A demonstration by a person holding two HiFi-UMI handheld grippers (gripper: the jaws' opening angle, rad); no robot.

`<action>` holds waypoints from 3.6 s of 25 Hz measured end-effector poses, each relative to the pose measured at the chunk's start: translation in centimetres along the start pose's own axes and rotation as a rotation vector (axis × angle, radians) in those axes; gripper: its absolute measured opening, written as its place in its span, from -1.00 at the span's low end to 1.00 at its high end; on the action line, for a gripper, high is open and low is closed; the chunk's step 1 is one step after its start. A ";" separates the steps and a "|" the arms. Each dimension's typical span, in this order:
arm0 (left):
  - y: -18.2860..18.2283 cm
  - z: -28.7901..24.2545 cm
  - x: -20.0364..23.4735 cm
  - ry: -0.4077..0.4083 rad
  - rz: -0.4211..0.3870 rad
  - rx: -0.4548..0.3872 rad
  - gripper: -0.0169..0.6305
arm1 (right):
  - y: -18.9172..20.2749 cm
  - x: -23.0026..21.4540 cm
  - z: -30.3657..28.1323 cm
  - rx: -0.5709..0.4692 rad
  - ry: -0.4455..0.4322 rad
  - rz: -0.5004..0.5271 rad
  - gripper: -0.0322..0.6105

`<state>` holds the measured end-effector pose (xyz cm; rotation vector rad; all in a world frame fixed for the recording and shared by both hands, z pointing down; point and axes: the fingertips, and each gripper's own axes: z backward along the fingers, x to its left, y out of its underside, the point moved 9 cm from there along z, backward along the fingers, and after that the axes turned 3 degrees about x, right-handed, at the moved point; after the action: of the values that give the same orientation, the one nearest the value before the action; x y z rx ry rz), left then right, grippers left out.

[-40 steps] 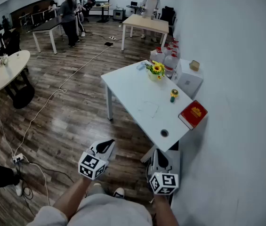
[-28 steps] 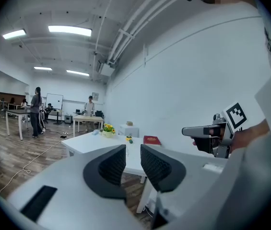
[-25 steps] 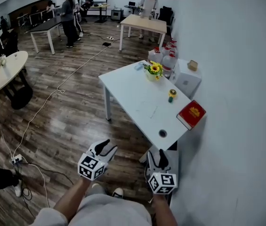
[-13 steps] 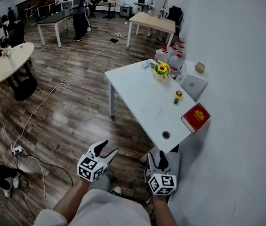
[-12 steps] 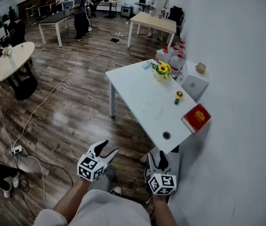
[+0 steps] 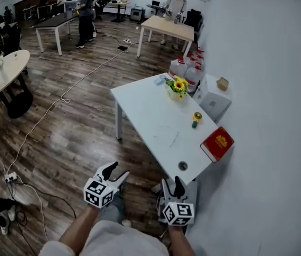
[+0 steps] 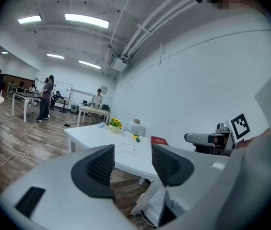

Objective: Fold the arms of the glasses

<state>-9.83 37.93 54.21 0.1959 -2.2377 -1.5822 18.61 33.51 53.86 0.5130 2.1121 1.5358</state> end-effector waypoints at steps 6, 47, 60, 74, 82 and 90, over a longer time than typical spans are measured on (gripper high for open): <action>-2.3 -7.2 4.3 0.055 -0.011 0.023 -0.24 | -1.8 -2.9 -6.5 0.018 0.045 -0.001 -0.19; -18.7 -47.8 17.0 0.395 -0.155 0.152 -0.24 | -11.8 -22.2 -34.2 0.045 0.287 -0.142 -0.20; -16.9 -51.6 18.4 0.340 -0.128 0.235 -0.25 | -3.1 -28.1 -37.2 0.291 0.174 -0.431 -0.19; -15.3 -52.9 19.8 0.293 -0.094 0.303 -0.25 | 6.4 -31.7 -37.9 0.500 -0.033 -1.039 -0.40; -15.0 -52.8 20.4 0.262 -0.074 0.312 -0.25 | 7.8 -31.9 -38.5 0.573 -0.042 -1.101 -0.55; -14.1 -51.8 20.9 0.245 -0.054 0.324 -0.25 | 8.4 -31.5 -39.1 0.584 -0.044 -1.149 -0.70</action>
<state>-10.17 -19.30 60.82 0.5143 -2.2923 -1.1396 21.97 -11.76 76.87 -0.4617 2.1316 0.2639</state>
